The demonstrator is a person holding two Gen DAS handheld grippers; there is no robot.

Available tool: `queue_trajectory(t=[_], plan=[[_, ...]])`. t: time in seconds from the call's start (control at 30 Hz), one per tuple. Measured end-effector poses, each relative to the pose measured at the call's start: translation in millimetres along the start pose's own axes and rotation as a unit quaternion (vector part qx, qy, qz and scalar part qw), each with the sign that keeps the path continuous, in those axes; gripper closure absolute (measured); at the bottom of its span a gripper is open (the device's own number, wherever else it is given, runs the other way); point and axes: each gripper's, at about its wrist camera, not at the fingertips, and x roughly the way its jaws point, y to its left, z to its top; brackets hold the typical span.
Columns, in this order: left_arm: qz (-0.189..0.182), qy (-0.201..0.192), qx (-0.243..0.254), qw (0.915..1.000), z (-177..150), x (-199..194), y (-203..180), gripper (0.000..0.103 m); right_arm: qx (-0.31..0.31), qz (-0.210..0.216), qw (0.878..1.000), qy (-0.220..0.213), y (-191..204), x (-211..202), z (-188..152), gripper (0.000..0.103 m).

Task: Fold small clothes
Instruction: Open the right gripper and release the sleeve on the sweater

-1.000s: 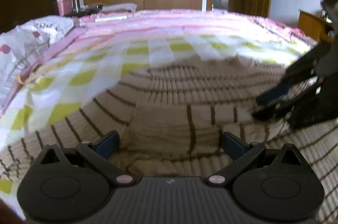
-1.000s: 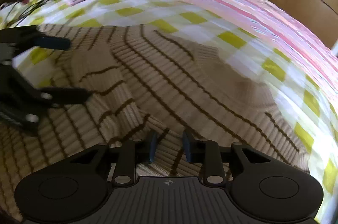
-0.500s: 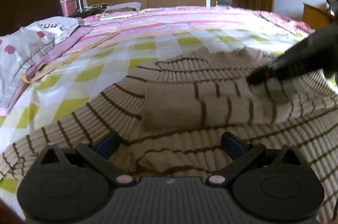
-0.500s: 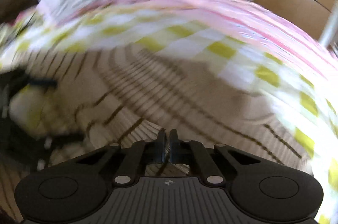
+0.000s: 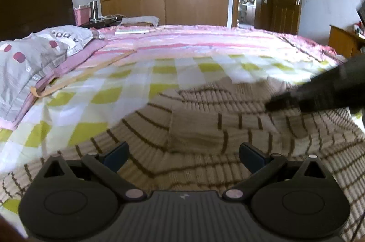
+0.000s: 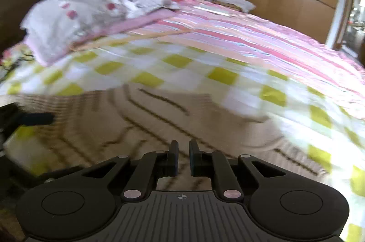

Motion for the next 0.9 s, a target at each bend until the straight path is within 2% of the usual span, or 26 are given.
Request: queue_trajectory(t=[0.23, 0.3, 0.4, 0.5, 0.57, 0.7, 0.9], plan=[[0.001, -0.005, 0.005, 1.0000, 17.4, 19.5, -10.8, 0.000, 0.012, 0.038, 0.998, 0.042, 12.1, 2.9, -33.8, 0.091], [0.008, 0.005, 0.013, 0.9999, 19.3, 33.2, -17.2, 0.000, 0.013, 0.038, 0.999, 0.037, 13.6, 0.9, -39.3, 0.090], [0.041, 0.052, 0.037, 0.9971, 13.3, 53.6, -23.7, 0.000, 0.037, 0.047, 0.998, 0.035, 8.2, -2.8, -41.0, 0.090], [0.038, 0.055, 0.024, 0.9975, 4.3, 49.2, -15.5, 0.000, 0.053, 0.050, 0.997, 0.016, -2.7, -16.1, -44.8, 0.090], [0.039, 0.058, 0.015, 0.9975, 2.8, 47.4, -11.0, 0.000, 0.070, 0.030, 0.997, 0.002, -15.5, -24.2, -48.6, 0.090], [0.040, 0.061, 0.010, 0.9973, 2.1, 48.7, -8.6, 0.000, 0.118, -0.063, 0.991, 0.006, -54.7, -28.1, -64.9, 0.090], [0.046, 0.061, 0.020, 0.9969, 3.4, 49.8, -11.5, 0.000, 0.195, -0.101, 0.975, -0.015, -98.7, -53.9, -90.5, 0.091]])
